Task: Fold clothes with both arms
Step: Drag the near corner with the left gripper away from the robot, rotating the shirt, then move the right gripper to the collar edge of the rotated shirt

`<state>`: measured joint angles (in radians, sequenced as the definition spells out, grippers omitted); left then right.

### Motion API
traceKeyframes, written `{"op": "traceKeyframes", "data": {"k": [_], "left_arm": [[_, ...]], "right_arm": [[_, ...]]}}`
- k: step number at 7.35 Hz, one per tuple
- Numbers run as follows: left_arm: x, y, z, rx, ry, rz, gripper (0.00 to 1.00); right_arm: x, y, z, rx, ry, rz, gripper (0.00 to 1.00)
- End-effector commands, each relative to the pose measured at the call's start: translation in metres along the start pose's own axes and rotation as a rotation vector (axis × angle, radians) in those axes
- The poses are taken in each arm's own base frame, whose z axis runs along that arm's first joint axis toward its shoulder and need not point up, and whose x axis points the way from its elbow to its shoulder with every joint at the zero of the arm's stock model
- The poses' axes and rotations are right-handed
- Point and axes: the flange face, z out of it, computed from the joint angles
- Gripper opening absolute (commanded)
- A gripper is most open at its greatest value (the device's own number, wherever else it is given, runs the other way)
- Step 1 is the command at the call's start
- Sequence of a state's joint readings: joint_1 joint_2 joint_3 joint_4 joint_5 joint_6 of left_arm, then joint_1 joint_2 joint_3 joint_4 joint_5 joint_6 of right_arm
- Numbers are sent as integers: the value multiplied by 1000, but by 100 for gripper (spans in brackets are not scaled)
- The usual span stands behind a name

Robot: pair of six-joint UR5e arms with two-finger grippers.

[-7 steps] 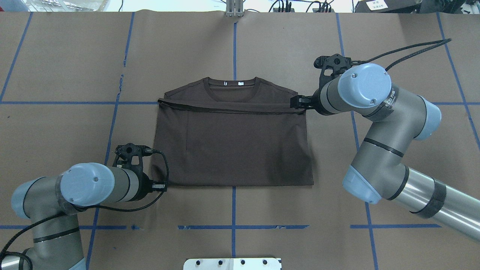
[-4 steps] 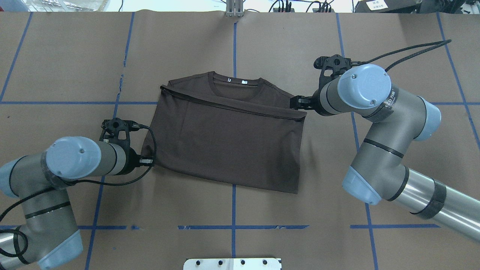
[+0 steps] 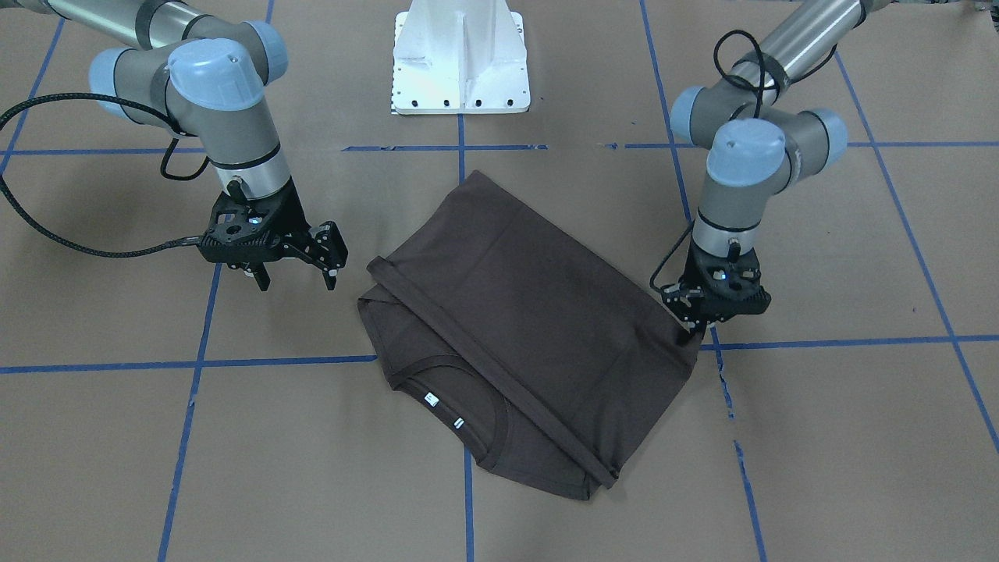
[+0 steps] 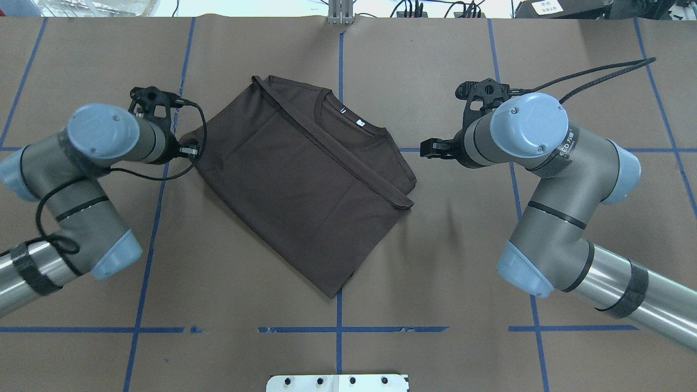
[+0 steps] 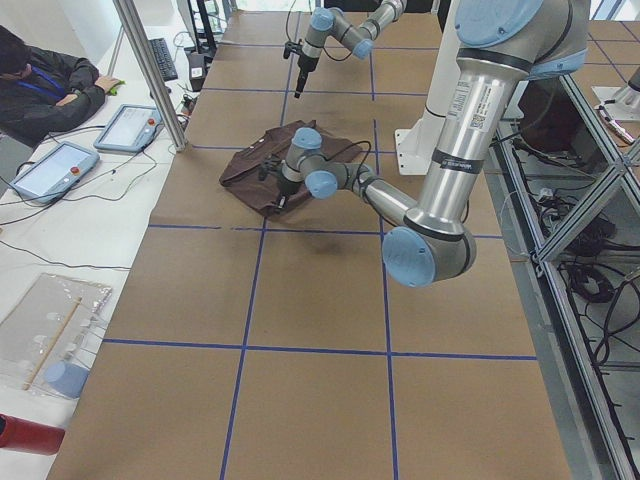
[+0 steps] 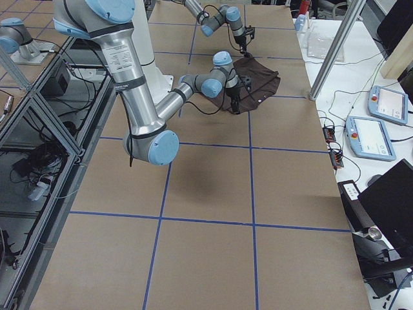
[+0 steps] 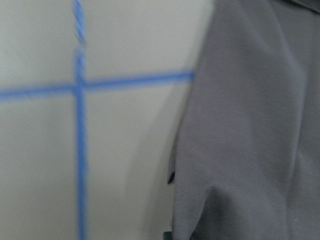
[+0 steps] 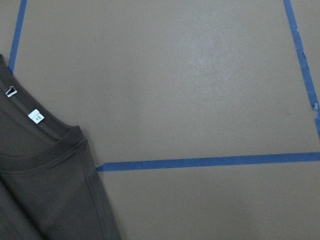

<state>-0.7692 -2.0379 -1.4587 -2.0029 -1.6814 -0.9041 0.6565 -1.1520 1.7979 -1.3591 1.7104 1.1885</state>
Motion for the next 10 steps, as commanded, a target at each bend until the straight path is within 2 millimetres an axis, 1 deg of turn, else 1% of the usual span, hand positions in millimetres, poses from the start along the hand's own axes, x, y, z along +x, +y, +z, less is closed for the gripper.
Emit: {"op": "traceKeyframes", "data": {"k": [1,2,3,4,5,6,7,8,9,10], "left_arm": [[16,-117,45,85,-11,-43,0],[3,-134,61,108,-22,-23,0],[-14,-139,55,128,-23,18,24],[-18,-123,21,172,36,45,99],[-23,-99,-11,151,121,61,100],[-28,-82,-15,91,182,69,100],[-27,-78,-32,111,204,75,100],[-34,-67,-41,114,215,77,100],[-33,-65,-42,112,220,73,100],[-33,-62,-41,107,221,72,100]], "right_arm": [[1,0,-4,1,-4,1,100],[1,2,-8,3,-12,-1,100],[-2,3,-10,3,-17,-2,100],[-5,5,-11,1,-23,1,100],[-19,13,-7,-11,-32,20,100],[-46,7,-5,-8,-49,49,100],[-83,8,7,-21,-57,120,99],[-110,6,29,-21,-30,168,95],[-127,10,42,21,-6,157,92],[-133,25,49,29,7,141,92]]}}
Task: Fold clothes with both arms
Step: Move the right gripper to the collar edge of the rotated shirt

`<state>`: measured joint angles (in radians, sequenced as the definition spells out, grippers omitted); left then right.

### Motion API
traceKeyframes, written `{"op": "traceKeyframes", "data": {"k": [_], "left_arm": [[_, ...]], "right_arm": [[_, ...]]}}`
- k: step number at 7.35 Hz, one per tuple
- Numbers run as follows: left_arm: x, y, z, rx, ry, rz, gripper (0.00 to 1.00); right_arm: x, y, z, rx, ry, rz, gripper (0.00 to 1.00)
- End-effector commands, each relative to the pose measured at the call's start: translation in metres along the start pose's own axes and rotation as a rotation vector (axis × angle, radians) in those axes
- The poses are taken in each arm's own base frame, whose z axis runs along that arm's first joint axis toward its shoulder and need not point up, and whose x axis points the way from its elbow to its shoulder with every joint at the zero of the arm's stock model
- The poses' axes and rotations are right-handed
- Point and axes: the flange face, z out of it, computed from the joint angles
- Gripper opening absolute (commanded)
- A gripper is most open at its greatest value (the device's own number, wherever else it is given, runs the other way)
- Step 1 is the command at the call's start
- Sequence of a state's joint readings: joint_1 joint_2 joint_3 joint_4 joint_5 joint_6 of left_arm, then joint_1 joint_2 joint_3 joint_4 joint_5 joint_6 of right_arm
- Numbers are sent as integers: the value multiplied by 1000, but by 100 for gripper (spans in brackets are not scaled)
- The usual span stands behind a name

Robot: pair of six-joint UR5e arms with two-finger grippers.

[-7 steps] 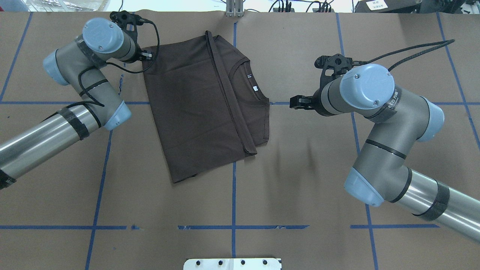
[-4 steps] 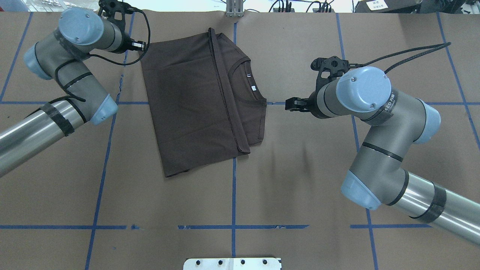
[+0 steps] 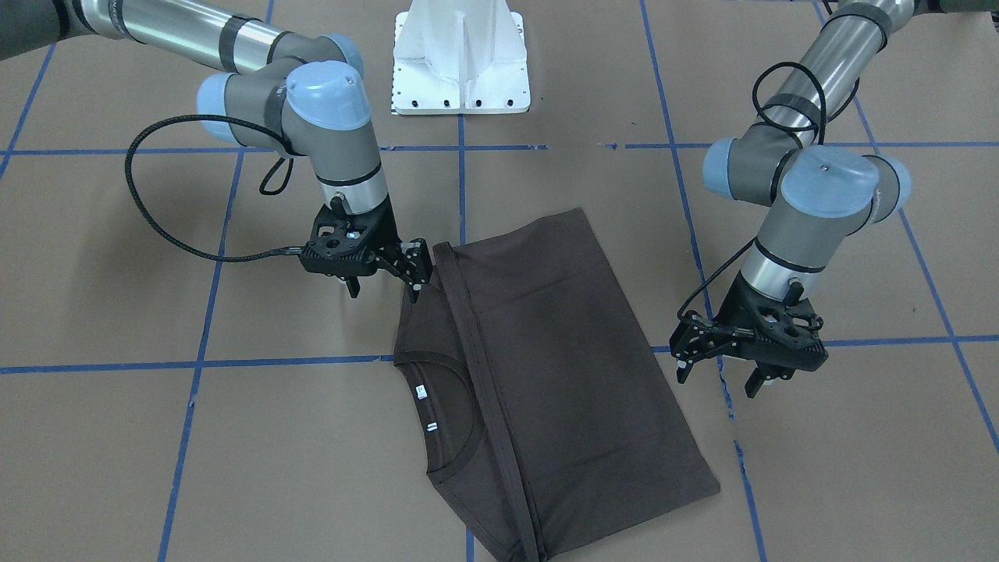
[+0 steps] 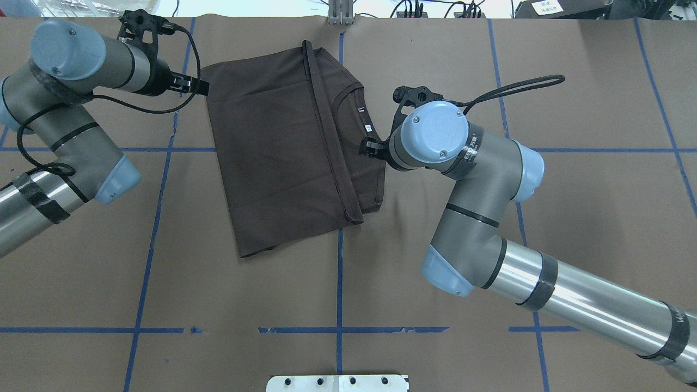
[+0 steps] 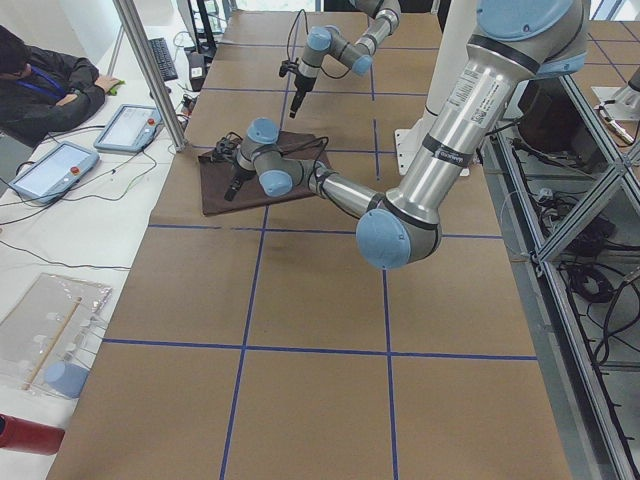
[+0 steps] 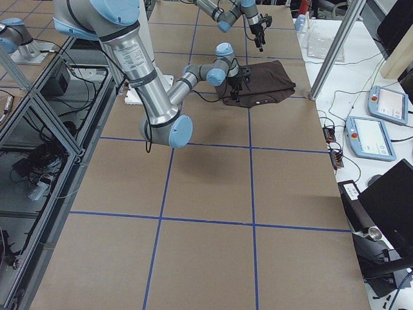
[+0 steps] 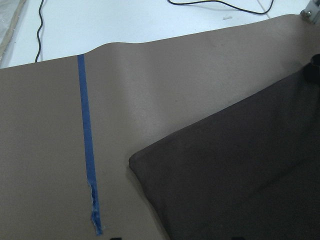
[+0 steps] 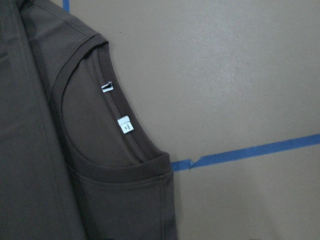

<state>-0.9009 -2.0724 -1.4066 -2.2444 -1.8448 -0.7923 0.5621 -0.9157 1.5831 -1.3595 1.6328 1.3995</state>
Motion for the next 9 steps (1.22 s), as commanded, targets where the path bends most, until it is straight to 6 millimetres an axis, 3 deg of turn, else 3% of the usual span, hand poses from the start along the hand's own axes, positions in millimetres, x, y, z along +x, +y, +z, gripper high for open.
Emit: {"op": "traceKeyframes", "data": {"k": [1,5,7,9], "left_arm": [[1,5,-2,-4,7,-2,100],[1,7,-1,-4,9,-4,100],[1,8,0,-5,10,-3,100],[1,7,0,-4,11,-1,100]], "right_arm": [[-13,24,19,27,30,-15,90],[-10,61,42,17,68,-37,62],[-10,70,44,7,76,-42,53],[-11,70,44,7,71,-40,52]]}}
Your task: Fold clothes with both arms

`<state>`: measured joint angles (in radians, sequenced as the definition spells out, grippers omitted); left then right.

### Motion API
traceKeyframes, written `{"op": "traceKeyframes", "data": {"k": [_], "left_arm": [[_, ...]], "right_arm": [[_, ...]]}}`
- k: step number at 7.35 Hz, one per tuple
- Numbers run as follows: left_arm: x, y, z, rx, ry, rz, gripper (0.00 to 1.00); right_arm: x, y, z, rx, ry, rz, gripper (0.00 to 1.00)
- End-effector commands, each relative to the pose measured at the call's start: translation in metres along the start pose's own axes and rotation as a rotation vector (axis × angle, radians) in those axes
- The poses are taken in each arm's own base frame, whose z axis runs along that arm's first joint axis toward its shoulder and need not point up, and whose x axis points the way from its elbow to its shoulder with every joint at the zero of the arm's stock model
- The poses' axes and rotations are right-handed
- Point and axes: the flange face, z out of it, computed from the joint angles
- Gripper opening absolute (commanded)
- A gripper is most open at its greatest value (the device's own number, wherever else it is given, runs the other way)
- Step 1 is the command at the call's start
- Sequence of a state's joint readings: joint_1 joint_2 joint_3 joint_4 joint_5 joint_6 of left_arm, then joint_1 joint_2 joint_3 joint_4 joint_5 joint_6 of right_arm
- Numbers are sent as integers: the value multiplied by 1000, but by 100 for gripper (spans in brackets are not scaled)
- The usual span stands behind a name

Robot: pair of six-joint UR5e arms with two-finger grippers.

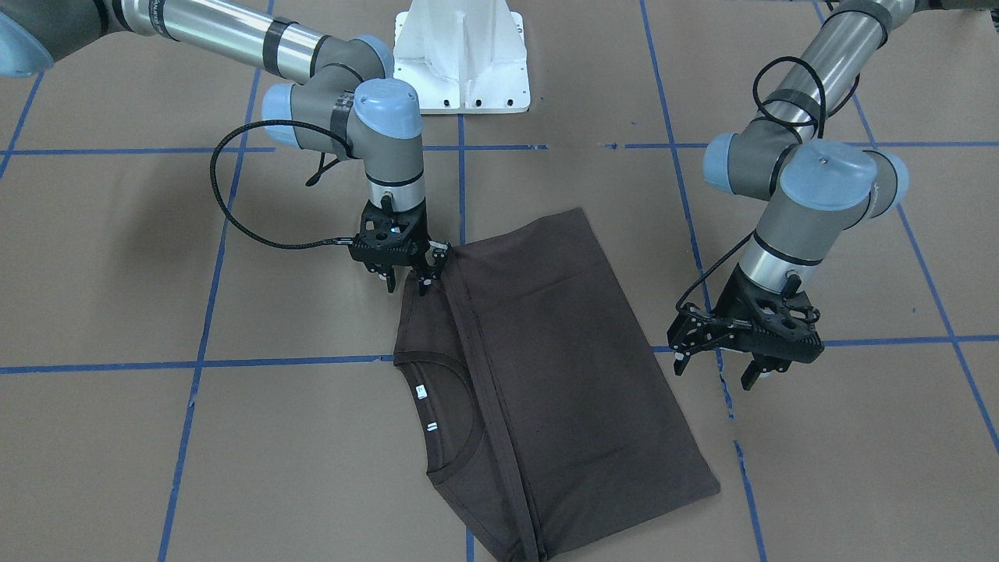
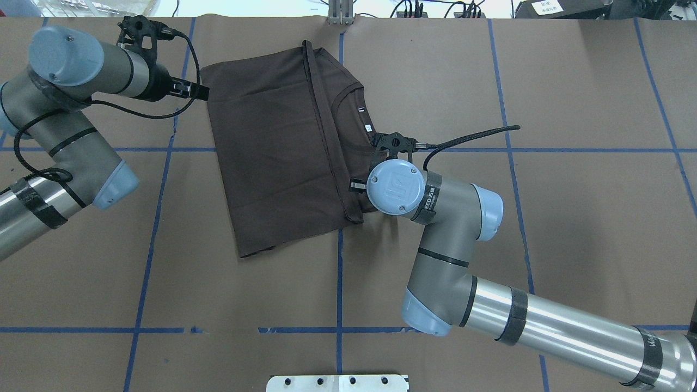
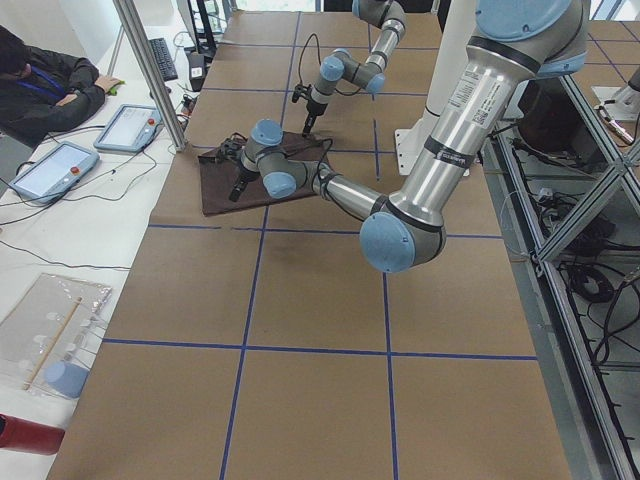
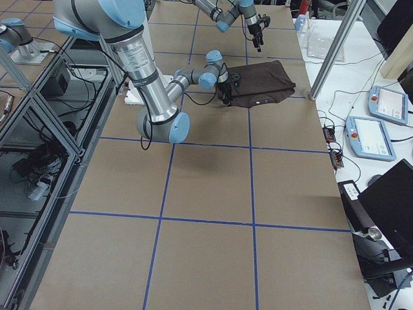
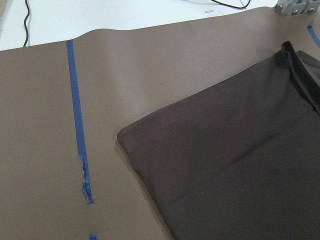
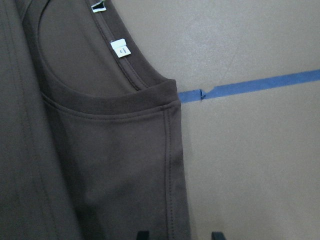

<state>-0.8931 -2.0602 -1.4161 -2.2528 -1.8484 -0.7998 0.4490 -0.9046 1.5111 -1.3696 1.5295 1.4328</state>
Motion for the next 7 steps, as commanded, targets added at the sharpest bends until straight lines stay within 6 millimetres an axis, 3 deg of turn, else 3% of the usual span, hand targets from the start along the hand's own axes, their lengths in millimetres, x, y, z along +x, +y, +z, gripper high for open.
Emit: {"op": "traceKeyframes", "data": {"k": [1,6,7], "left_arm": [[0,0,0,0,0,1,100],[-1,1,1,-1,-1,0,100],[-1,1,1,-1,-1,2,100]], "right_arm": [[0,2,0,-1,-3,0,51],[-1,5,0,-3,-7,3,50],[-1,6,1,-4,-8,16,44]]}}
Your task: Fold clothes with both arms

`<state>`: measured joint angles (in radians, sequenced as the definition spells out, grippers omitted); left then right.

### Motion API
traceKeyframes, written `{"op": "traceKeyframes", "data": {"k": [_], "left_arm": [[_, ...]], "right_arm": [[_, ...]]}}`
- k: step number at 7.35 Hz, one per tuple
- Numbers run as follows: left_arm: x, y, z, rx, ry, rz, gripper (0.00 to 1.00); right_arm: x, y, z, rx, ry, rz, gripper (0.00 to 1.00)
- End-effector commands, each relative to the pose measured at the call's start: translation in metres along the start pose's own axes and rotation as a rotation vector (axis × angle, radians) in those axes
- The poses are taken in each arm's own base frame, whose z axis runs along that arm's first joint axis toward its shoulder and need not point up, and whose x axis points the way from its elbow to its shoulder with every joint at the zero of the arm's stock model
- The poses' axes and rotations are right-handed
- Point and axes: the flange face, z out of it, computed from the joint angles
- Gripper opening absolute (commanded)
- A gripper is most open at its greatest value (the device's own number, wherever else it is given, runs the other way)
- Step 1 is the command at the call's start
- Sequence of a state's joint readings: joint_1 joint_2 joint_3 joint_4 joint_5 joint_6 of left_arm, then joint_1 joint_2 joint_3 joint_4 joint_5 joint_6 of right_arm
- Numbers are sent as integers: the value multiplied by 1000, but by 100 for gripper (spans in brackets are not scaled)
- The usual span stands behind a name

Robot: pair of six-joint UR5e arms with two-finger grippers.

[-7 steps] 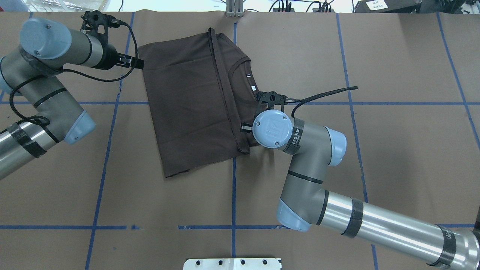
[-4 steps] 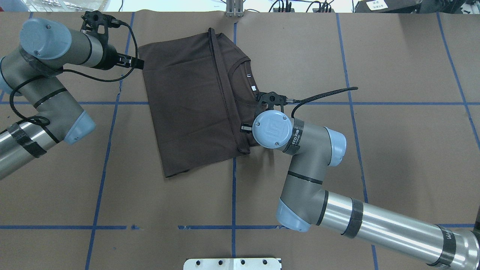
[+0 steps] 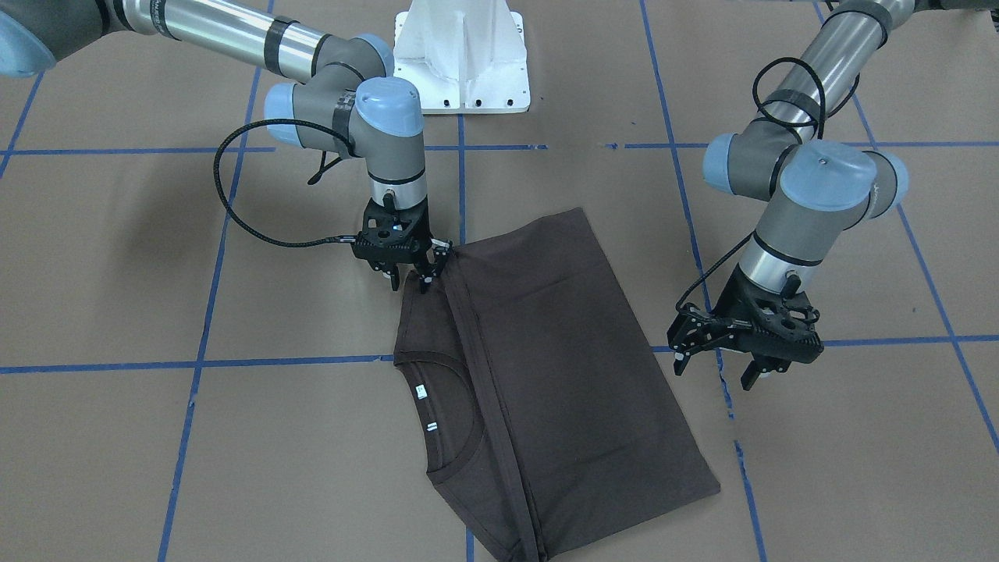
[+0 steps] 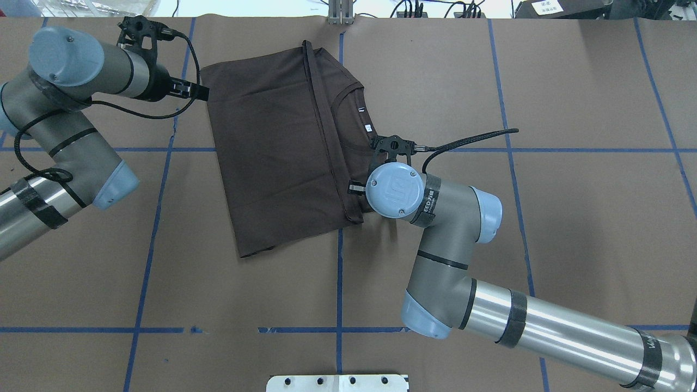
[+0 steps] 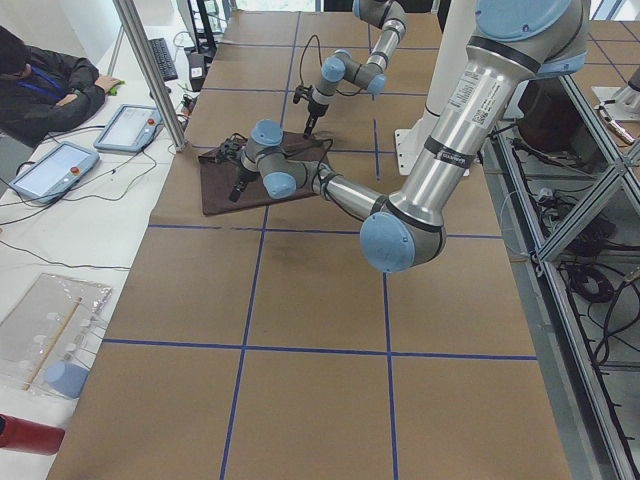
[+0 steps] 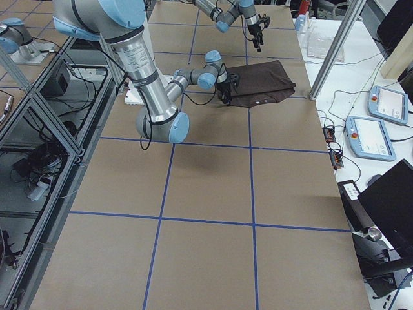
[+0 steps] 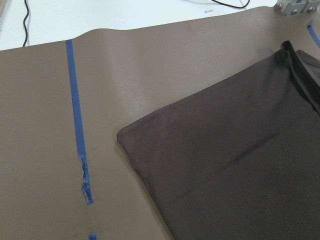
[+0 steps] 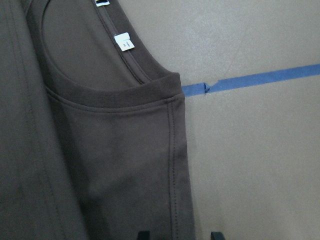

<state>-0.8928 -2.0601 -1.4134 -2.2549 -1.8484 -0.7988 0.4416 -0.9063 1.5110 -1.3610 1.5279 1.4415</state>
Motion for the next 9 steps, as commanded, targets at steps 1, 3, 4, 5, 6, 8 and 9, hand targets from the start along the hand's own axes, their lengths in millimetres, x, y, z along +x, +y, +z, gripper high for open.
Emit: {"op": "traceKeyframes", "data": {"k": [1,3,4,5,6,8,9], "left_arm": [[0,0,0,0,0,0,100],[0,0,0,1,-1,1,100],[0,0,0,0,0,0,100],[0,0,0,0,0,-1,100],[0,0,0,1,-1,-1,100],[-1,0,1,0,-3,-1,100],[-1,0,1,0,-3,-2,100]], "right_arm": [[1,2,2,-2,3,11,41],[2,3,7,-4,13,10,39],[2,3,8,-4,13,10,38],[-1,2,6,-3,9,12,5],[-1,2,5,-3,9,10,0],[0,0,3,-1,12,9,0],[-1,-1,0,1,6,9,0]]}}
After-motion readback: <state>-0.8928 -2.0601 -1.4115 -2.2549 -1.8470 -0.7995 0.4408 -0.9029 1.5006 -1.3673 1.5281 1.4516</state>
